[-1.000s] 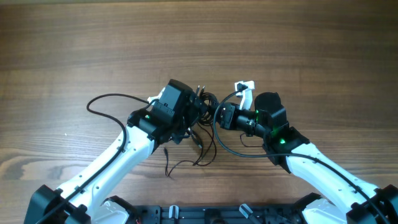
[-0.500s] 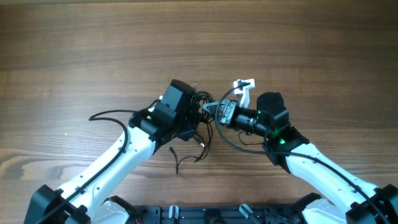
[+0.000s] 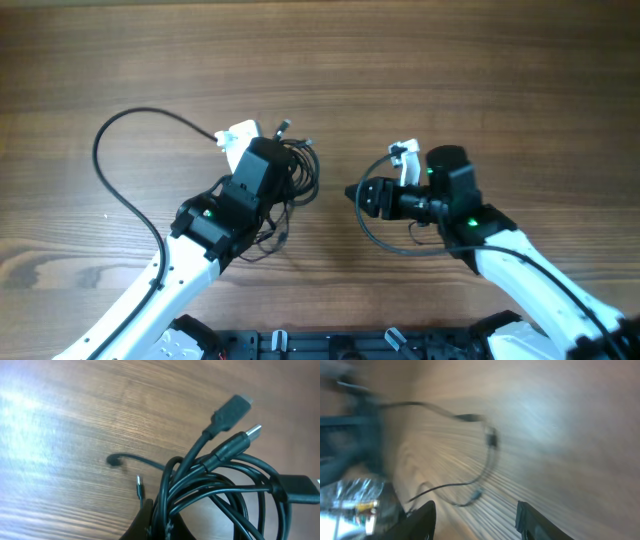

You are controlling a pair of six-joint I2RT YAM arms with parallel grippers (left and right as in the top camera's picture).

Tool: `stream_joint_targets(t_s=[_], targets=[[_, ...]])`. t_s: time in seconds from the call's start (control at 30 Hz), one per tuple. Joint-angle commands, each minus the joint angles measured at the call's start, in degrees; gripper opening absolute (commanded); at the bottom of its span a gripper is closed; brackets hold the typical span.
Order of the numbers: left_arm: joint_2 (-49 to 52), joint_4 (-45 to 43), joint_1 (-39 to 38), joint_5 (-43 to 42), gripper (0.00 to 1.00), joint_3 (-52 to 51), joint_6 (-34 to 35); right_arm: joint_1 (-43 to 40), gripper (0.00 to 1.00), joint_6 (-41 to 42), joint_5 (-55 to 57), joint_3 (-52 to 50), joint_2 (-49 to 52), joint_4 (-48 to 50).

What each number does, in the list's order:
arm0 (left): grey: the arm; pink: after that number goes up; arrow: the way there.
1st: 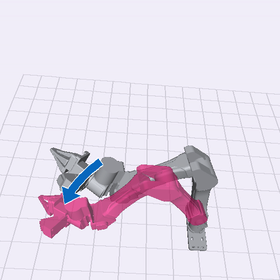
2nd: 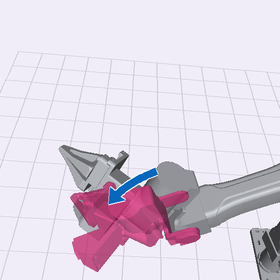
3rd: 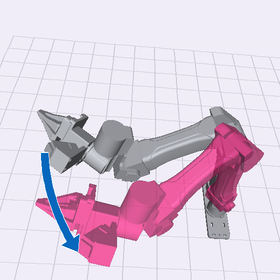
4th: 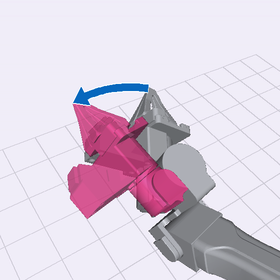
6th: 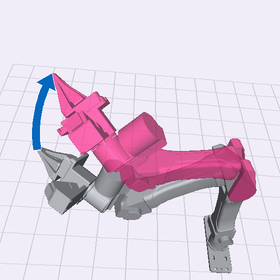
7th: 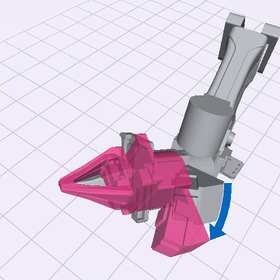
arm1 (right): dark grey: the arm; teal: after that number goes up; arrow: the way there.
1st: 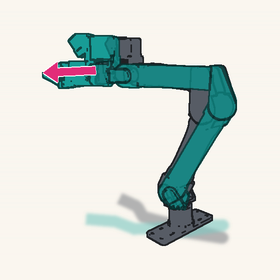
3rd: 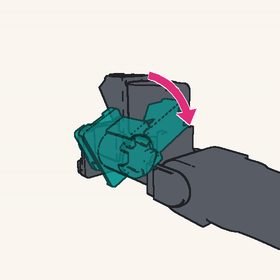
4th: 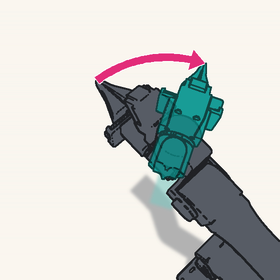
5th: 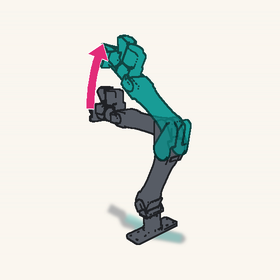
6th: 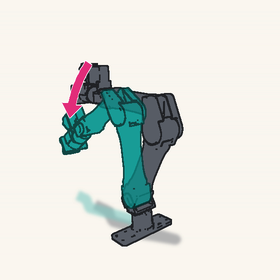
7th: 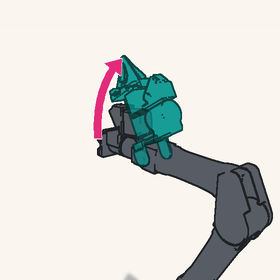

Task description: Untangle cables

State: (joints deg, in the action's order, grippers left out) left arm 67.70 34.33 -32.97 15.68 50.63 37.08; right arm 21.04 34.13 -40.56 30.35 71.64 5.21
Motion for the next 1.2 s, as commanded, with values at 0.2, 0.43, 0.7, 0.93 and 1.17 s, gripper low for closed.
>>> stream_joint_targets(t_s=[0.2, 0.43, 0.7, 0.93, 1.17], targets=[[-0.55, -4.57, 0.02, -16.15, 0.04, 0.04, -23.19, 1.29, 0.48, -3.28, -11.04, 0.39, -4.42, 11.82], [-0.55, -4.37, 0.02, -16.31, 0.04, 0.04, -23.17, 1.33, 0.46, 0.83, -9.01, 0.39, -3.3, 11.91], [-0.52, -4.9, -0.2, -16.35, 0.04, 0.04, -21.42, 6.91, 0.44, 2.03, -3.63, 0.39, -0.13, 11.87], [-0.52, -4.13, -0.17, -14.58, 0.04, 0.04, -21.14, 8.0, 0.05, 7.96, -7.98, 0.39, 5.77, 16.94], [-0.55, 7.54, 8.76, 7.34, 0.04, 0.04, 9.62, 2.67, 0.05, 7.91, -14.05, 0.39, 5.73, 16.57]])
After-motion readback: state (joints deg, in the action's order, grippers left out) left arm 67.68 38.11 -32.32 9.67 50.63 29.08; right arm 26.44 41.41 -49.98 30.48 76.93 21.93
